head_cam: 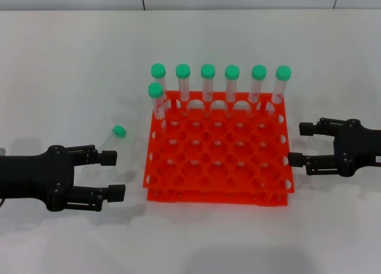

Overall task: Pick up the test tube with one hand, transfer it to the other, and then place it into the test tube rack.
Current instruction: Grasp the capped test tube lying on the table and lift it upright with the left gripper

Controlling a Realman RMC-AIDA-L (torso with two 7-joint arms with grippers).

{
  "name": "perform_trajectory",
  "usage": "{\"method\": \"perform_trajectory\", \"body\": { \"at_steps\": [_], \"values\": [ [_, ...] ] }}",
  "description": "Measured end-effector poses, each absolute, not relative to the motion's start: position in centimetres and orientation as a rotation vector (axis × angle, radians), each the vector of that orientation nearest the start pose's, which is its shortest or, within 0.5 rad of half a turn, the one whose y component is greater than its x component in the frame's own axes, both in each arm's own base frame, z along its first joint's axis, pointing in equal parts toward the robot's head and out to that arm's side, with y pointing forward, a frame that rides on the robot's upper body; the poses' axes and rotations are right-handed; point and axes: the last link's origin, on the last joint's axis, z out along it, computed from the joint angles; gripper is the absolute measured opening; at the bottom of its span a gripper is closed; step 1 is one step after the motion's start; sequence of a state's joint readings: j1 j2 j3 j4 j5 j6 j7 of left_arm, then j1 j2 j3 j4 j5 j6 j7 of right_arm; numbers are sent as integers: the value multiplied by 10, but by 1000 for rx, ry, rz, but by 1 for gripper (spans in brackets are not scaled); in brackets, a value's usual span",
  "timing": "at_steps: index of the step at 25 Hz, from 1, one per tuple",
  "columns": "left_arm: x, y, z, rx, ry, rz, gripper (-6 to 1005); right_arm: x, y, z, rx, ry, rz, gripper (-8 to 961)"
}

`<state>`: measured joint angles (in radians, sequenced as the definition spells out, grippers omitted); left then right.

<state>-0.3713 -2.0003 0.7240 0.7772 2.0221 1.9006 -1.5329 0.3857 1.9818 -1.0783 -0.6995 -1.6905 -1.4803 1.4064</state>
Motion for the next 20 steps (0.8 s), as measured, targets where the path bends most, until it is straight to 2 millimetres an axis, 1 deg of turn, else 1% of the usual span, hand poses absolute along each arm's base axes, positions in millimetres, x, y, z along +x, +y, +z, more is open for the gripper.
{"method": "perform_trajectory", "body": {
  "at_steps": [20],
  "values": [
    [-289,263,43,-2904,-812,-737,861,281,308,5,-2750,642,662,842]
  ]
}}
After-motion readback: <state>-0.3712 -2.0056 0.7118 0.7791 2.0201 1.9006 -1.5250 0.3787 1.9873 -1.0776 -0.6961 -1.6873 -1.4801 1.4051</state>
